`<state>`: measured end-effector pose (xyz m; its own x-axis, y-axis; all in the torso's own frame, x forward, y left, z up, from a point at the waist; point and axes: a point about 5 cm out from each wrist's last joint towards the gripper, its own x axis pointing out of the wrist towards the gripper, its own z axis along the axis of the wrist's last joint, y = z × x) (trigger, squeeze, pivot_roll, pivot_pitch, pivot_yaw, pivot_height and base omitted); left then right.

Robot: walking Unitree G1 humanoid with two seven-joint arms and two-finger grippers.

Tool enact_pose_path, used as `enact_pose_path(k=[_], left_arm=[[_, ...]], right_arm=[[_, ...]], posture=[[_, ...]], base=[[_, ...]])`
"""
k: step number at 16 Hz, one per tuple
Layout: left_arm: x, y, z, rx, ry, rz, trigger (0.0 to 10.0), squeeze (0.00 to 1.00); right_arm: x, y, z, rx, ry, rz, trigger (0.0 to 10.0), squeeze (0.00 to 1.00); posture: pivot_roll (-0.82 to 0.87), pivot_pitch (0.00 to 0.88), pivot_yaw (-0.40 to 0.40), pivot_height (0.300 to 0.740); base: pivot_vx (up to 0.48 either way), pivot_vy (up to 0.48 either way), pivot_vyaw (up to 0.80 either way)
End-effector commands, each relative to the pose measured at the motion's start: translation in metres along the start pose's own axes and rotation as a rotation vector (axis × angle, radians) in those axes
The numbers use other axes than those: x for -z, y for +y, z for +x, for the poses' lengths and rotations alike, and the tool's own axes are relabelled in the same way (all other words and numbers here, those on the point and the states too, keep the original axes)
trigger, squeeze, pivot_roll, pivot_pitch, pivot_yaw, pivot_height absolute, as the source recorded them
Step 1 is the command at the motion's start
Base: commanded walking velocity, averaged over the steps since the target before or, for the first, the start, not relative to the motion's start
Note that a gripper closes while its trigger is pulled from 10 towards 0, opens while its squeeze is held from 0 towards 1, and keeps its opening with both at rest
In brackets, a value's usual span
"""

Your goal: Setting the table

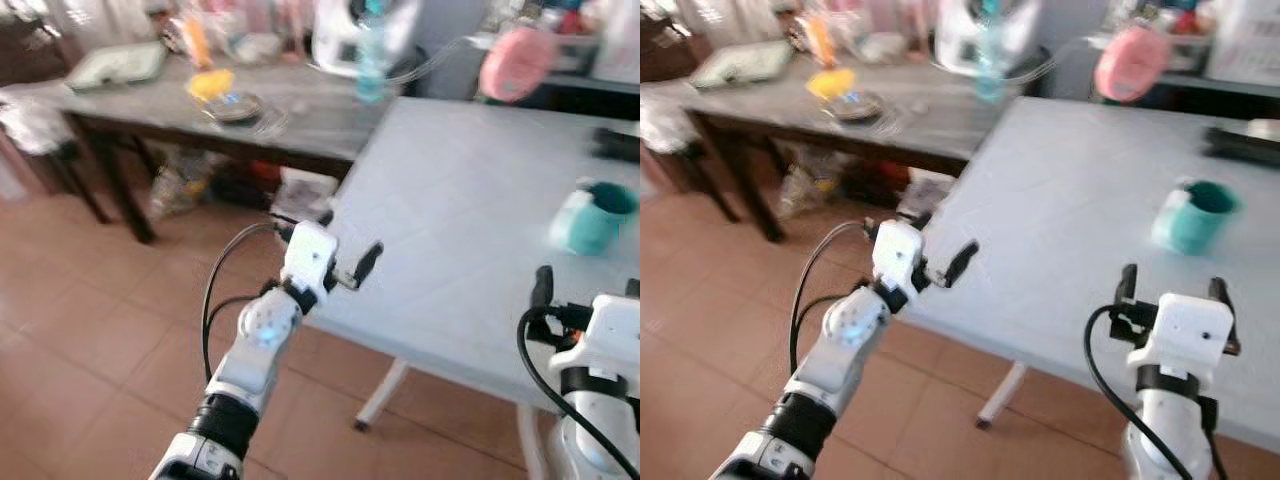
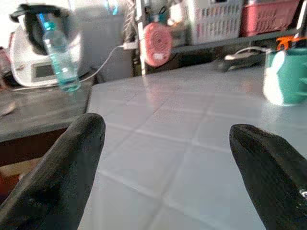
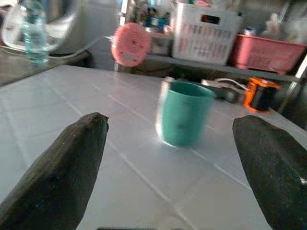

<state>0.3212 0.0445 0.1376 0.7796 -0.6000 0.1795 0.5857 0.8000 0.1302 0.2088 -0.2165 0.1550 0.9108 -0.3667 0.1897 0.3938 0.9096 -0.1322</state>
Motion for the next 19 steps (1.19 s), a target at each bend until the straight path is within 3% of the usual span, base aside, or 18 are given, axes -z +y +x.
enact_pose_path(k=[1,6,12,13,14,18,19], left_arm=[[0.004,0.006,-0.004,-0.011,0.018,0.01,10.0,0.0],[0.004,0.005,-0.003,-0.011,0.017,0.015,10.0,0.0],[0.006,0.005,-0.002,-0.008,0.013,-0.004,10.0,0.0],[0.006,0.005,-0.002,-0.009,0.015,-0.004,10.0,0.0],[0.006,0.006,-0.001,-0.01,0.018,-0.004,10.0,0.0],[0.008,0.009,-0.005,-0.003,0.033,0.002,10.0,0.0],[0.009,0.012,-0.008,0.028,0.043,0.016,10.0,0.0]], right_arm=[[-0.004,0.003,0.001,-0.007,-0.016,0.01,10.0,1.0],[-0.004,0.004,0.002,0.001,-0.016,0.012,10.0,1.0],[-0.002,0.01,0.004,0.005,-0.01,0.021,10.0,0.99],[-0.001,0.012,0.004,0.0,-0.007,0.025,10.0,0.55],[-0.001,0.015,0.005,-0.009,-0.005,0.036,10.0,0.0],[0.004,0.036,0.016,-0.029,0.022,0.118,10.0,0.0],[0.009,0.047,0.023,-0.042,0.041,0.155,10.0,0.0]], posture=[[-0.07,0.057,0.09,0.74],[-0.07,0.055,0.088,0.74],[-0.07,0.056,0.091,0.74],[-0.07,0.056,0.091,0.74],[-0.07,0.058,0.092,0.74],[-0.04,0.076,0.091,0.74],[-0.01,0.098,0.091,0.74]], base=[[0.0,-0.48,0.0],[0.0,-0.323,0.0],[0.0,0.0,0.0],[0.0,0.0,0.0],[0.0,0.0,0.0],[0.0,0.0,0.0],[0.0,0.0,0.0]])
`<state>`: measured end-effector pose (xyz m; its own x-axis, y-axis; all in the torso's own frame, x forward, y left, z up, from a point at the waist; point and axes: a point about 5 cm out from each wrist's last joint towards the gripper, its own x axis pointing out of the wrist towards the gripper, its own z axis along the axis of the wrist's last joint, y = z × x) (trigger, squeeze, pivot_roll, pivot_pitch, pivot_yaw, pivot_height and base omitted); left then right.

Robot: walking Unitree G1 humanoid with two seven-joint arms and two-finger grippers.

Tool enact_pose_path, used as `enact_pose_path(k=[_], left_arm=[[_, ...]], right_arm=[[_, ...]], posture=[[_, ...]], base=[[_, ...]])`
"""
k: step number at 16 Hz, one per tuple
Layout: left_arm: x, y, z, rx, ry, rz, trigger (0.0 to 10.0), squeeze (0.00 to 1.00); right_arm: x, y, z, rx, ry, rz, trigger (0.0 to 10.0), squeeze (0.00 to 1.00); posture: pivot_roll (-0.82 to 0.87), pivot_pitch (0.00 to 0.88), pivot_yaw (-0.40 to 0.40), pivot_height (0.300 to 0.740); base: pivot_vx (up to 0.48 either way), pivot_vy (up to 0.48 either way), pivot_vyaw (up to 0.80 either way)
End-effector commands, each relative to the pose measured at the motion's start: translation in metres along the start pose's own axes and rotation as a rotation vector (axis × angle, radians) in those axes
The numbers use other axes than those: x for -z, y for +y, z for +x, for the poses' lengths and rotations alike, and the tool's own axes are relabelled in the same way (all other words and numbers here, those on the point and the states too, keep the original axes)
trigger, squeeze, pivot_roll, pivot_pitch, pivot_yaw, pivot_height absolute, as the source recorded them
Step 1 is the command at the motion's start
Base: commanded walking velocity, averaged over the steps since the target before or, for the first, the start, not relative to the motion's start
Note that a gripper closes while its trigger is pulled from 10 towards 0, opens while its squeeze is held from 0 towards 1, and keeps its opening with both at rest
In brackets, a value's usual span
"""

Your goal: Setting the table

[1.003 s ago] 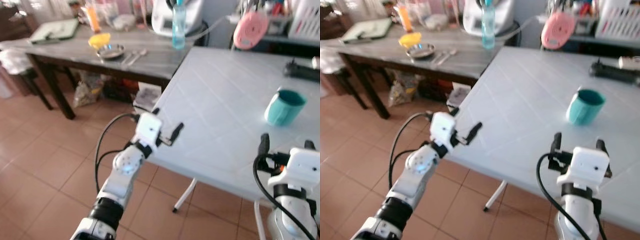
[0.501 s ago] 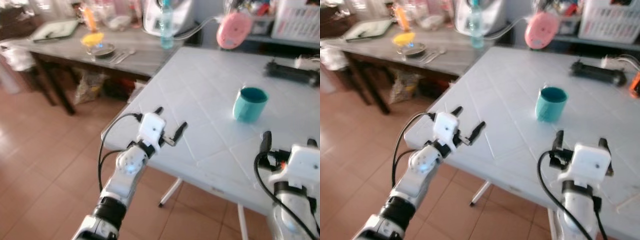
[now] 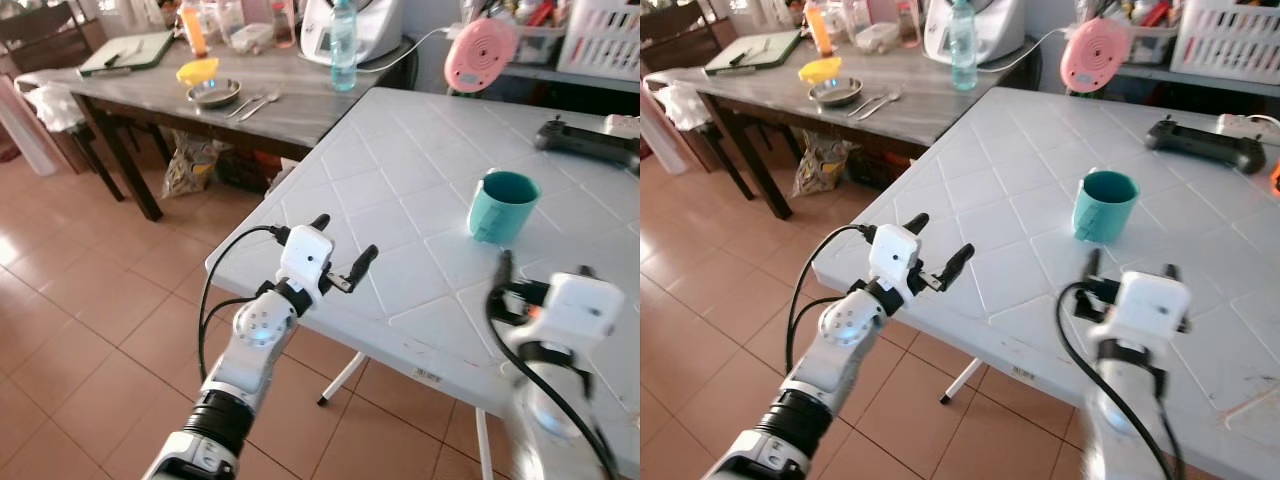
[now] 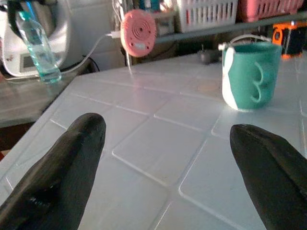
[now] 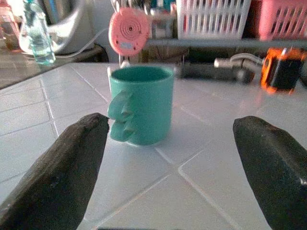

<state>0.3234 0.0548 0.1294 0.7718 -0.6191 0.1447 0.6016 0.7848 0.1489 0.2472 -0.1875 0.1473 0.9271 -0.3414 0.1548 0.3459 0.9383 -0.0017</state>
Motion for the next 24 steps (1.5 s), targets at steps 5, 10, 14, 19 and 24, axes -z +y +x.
enact_pose_path(k=[5,10,14,19,24], left_arm=[[0.0,0.012,-0.011,0.043,0.027,-0.004,10.0,0.0],[0.002,0.001,-0.018,0.073,0.028,-0.03,10.0,0.0],[0.001,-0.001,-0.019,0.066,0.03,-0.048,10.0,0.0],[0.0,0.001,-0.02,0.06,0.034,-0.046,10.0,0.0],[-0.001,0.0,-0.02,0.061,0.037,-0.045,10.0,0.0]], right_arm=[[0.006,0.03,0.034,-0.026,0.022,0.035,10.0,0.0],[0.004,0.027,0.074,0.008,0.015,-0.009,10.0,0.0],[0.0,0.022,0.099,0.028,0.009,0.017,9.6,0.0],[-0.006,0.035,0.114,0.019,-0.009,0.041,4.1,0.0],[-0.001,0.034,0.114,0.104,0.002,0.056,0.0,0.0]], posture=[[0.04,0.149,0.087,0.74],[0.04,0.174,0.06,0.74],[0.06,0.177,0.047,0.74],[0.07,0.171,0.046,0.74],[0.08,0.171,0.054,0.74]], base=[[0.0,0.0,0.0],[0.0,0.0,0.0],[0.0,0.0,0.0],[0.0,0.0,0.0],[0.0,0.0,0.0]])
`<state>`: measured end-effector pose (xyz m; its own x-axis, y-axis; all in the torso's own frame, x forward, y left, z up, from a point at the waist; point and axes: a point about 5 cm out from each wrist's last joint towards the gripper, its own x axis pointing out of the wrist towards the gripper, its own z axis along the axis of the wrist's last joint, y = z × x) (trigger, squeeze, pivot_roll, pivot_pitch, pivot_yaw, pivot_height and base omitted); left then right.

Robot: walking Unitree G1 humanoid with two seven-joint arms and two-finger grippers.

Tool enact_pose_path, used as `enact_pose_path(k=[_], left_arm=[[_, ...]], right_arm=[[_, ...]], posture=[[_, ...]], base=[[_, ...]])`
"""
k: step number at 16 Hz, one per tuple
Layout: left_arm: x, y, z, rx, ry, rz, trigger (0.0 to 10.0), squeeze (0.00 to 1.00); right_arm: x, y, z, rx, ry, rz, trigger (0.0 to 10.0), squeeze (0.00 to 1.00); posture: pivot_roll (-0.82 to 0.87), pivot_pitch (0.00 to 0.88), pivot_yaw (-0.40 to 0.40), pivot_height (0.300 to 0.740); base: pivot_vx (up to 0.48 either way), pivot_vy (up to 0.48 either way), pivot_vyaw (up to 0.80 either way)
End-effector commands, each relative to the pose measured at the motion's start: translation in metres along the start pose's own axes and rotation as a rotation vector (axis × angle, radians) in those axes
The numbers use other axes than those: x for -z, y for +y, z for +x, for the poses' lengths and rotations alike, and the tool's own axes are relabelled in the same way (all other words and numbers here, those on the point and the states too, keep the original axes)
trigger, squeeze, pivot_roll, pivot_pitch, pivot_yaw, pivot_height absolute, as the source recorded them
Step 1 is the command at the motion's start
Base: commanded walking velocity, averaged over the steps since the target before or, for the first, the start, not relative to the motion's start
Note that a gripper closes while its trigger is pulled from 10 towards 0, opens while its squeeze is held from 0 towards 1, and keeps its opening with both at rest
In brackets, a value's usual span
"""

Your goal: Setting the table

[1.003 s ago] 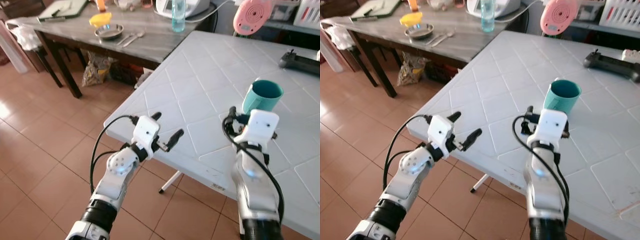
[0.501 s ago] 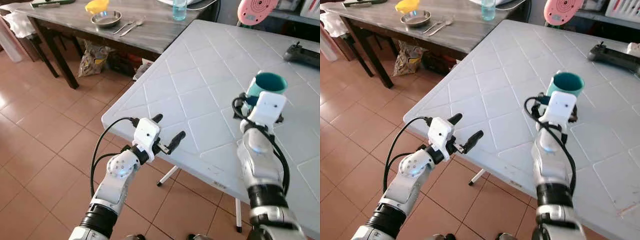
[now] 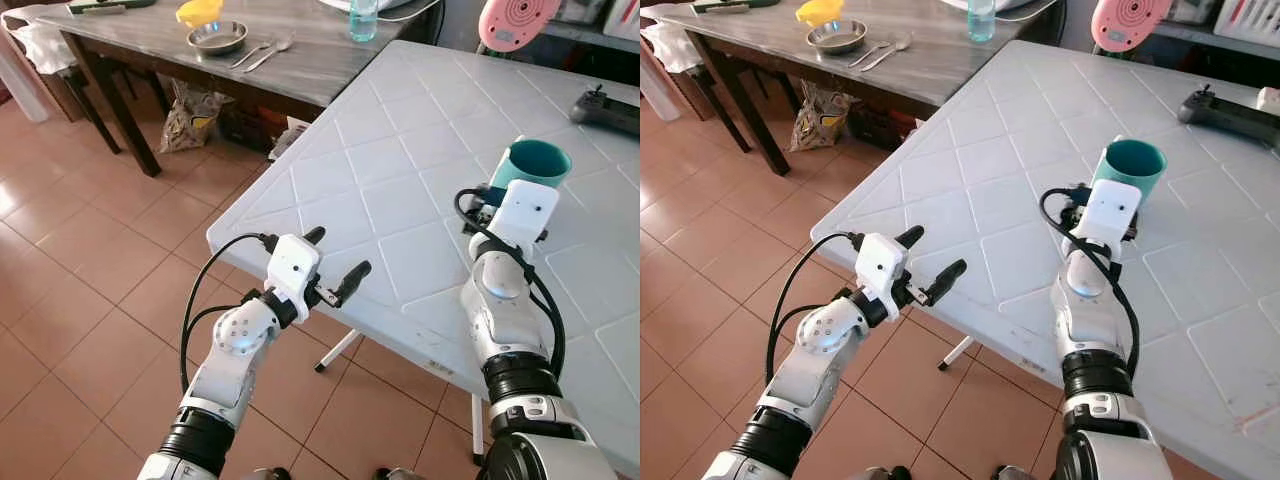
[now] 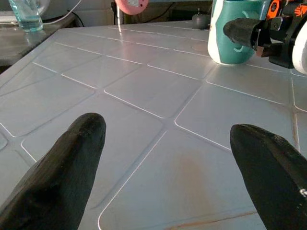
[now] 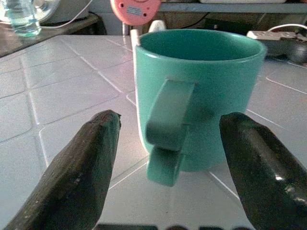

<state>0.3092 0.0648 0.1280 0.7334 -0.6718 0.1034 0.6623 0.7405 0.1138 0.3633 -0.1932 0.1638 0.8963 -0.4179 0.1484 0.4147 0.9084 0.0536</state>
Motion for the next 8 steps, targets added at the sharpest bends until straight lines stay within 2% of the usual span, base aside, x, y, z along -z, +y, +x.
enact_pose_path(k=[1,8], left_arm=[[0.001,0.0,-0.003,-0.006,0.005,-0.001,10.0,0.0],[0.001,-0.001,-0.002,0.005,0.009,0.002,10.0,0.0]], right_arm=[[0.0,-0.003,0.002,0.038,0.002,0.013,0.0,0.0],[0.004,-0.02,0.002,0.101,-0.007,0.015,0.0,0.0]], posture=[[0.08,0.172,0.056,0.74],[0.07,0.172,0.064,0.74]], base=[[0.0,0.0,0.0],[0.0,0.0,0.0]])
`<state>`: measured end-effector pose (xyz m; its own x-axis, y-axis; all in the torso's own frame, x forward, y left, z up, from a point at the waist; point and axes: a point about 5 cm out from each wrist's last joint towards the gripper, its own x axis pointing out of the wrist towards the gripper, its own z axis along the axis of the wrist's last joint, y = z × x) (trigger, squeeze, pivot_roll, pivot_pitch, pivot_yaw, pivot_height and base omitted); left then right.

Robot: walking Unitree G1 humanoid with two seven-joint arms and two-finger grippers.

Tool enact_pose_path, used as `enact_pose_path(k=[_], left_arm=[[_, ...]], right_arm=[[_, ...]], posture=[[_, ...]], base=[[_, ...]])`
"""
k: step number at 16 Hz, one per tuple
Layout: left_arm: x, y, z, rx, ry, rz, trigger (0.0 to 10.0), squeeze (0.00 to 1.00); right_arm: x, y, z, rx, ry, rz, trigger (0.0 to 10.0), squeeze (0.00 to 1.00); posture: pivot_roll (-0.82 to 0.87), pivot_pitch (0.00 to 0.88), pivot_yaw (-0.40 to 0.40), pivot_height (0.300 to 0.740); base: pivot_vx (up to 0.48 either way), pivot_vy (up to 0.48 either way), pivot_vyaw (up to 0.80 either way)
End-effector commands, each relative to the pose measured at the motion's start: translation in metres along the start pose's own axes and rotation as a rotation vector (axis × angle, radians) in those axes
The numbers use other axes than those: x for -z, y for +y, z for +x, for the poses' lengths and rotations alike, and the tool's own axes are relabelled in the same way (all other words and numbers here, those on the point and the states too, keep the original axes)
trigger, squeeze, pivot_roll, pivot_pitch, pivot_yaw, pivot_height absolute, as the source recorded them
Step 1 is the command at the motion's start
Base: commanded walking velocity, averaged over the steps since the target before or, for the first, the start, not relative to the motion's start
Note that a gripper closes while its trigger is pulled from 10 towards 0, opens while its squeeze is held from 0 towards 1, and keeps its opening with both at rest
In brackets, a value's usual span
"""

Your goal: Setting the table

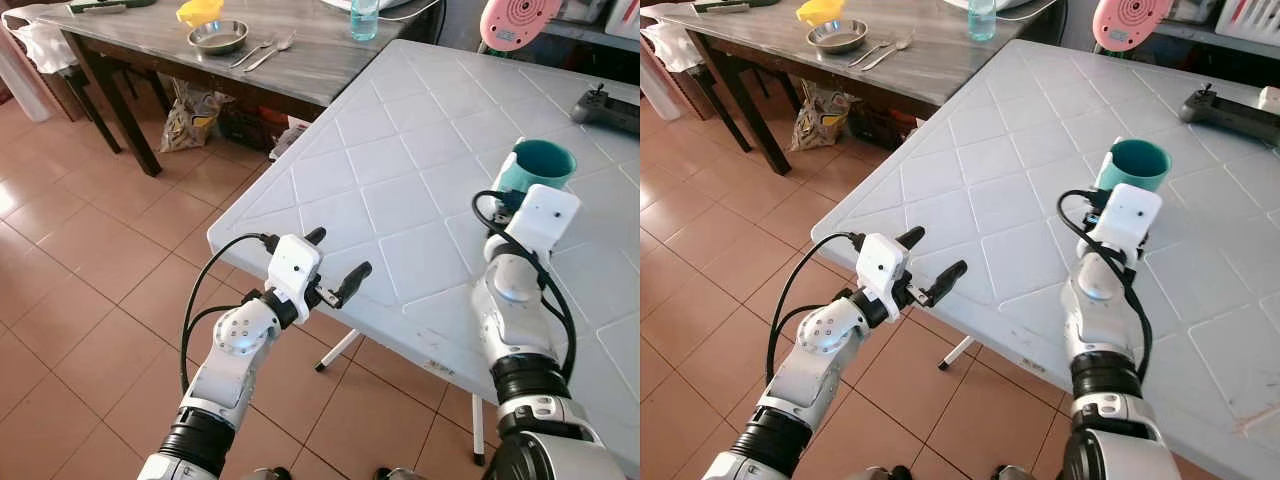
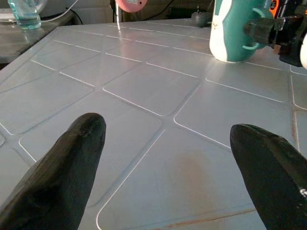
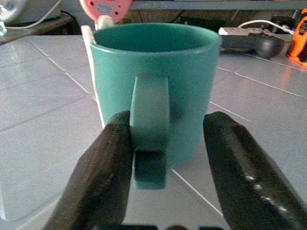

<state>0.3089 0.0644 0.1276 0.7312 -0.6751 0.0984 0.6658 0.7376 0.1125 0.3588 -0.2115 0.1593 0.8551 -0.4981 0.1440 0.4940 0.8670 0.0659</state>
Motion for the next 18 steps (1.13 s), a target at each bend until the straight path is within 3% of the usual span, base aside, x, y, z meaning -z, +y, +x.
enact_pose_path(k=[1,4,7,8,9,10,11,12,13,18], left_arm=[[0.0,-0.001,-0.002,0.005,0.005,0.004,10.0,0.0],[0.001,-0.003,-0.001,0.014,0.007,0.003,10.0,0.0],[0.002,-0.003,-0.001,0.018,0.012,0.004,10.0,0.0],[0.002,-0.003,-0.001,0.019,0.016,0.005,10.0,0.0],[0.003,-0.003,-0.001,0.019,0.018,0.005,10.0,0.0],[0.003,-0.003,-0.001,0.017,0.019,0.005,10.0,0.0],[0.004,-0.003,-0.001,0.012,0.022,0.004,10.0,0.0],[0.004,-0.003,-0.001,0.011,0.022,0.004,10.0,0.0],[0.004,-0.004,-0.001,0.01,0.023,0.003,10.0,0.0],[0.005,-0.004,0.0,0.005,0.021,0.0,10.0,0.0]], right_arm=[[-0.001,-0.006,-0.002,0.022,-0.015,0.008,0.0,0.0],[0.001,-0.014,-0.003,0.038,-0.022,-0.001,0.0,0.0],[0.002,-0.012,-0.004,0.013,-0.023,-0.008,0.0,0.0],[0.0,-0.008,-0.004,-0.024,-0.031,-0.009,0.7,0.0],[-0.001,-0.006,-0.004,-0.044,-0.038,-0.016,3.0,0.0],[-0.002,-0.005,-0.004,-0.057,-0.041,-0.023,7.5,0.0],[-0.003,-0.004,-0.003,-0.066,-0.044,-0.032,9.3,0.0],[-0.003,-0.005,-0.003,-0.066,-0.045,-0.034,10.0,0.0],[-0.004,-0.005,-0.002,-0.072,-0.049,-0.027,10.0,1.0],[-0.011,-0.002,-0.001,-0.085,-0.083,-0.046,10.0,1.0]], posture=[[0.07,0.17,0.069,0.74],[0.06,0.168,0.075,0.74],[0.06,0.167,0.08,0.74],[0.06,0.167,0.08,0.74],[0.06,0.167,0.079,0.74],[0.06,0.167,0.076,0.74],[0.06,0.167,0.076,0.74],[0.06,0.167,0.076,0.74],[0.06,0.167,0.076,0.74],[0.06,0.151,0.065,0.74]], base=[[0.0,0.0,0.0],[0.0,0.0,0.0],[0.0,0.0,0.0],[0.0,0.0,0.0],[0.0,0.0,0.0],[0.0,0.0,0.0],[0.0,0.0,0.0],[0.0,0.0,0.0],[0.0,0.0,0.0],[0.0,0.0,0.0]])
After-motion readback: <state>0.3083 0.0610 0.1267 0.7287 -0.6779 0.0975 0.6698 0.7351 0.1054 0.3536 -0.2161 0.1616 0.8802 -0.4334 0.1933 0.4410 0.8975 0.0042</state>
